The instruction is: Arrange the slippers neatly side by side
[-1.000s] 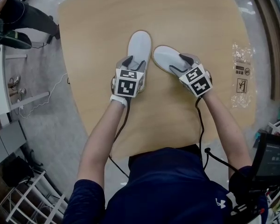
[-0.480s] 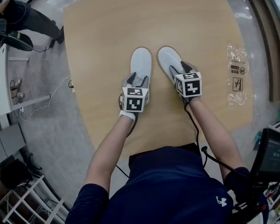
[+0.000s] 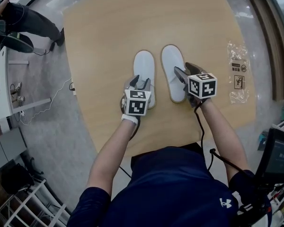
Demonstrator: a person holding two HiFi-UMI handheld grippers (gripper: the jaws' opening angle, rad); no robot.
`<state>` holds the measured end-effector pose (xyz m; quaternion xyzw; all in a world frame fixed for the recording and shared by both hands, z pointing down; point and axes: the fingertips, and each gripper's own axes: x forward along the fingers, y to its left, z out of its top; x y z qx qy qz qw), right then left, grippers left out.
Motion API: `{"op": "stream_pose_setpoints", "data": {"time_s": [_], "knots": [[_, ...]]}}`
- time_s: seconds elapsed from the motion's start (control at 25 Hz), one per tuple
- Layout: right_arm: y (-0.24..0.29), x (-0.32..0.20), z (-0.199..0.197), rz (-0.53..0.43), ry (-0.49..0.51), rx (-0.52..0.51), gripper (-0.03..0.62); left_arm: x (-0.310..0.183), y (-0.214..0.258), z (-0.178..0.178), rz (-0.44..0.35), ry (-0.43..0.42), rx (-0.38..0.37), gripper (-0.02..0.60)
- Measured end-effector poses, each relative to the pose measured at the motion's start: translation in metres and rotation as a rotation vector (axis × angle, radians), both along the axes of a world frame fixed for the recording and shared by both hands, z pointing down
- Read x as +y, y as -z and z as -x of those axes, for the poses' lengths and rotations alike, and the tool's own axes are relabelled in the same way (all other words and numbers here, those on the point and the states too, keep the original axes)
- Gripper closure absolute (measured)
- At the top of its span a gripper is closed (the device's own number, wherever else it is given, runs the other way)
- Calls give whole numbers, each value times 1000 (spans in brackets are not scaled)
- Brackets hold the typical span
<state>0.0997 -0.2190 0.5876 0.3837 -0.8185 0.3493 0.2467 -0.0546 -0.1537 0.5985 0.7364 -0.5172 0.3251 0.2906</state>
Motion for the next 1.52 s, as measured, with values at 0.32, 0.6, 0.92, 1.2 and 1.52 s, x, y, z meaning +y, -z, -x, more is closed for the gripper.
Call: {"op": "stream_pose_setpoints", "data": {"time_s": [0.32,0.6,0.92,1.2,1.52], "knots": [[-24,42,14,-200,466,292,290,2,-14,-4,-11,-111,-28,377],[-21,51,22,-183,348,280,290,7,-11,-2,-38,16,-13,379],[-21,57,27,-172,328,291,292,6,-12,-8,-11,33,-28,379],[-21,57,32,-165,365,297,292,4,-13,-19,-27,-23,-53,379],[-24,58,31,-152,350,284,291,4,-15,-20,-35,-31,-49,379]]}}
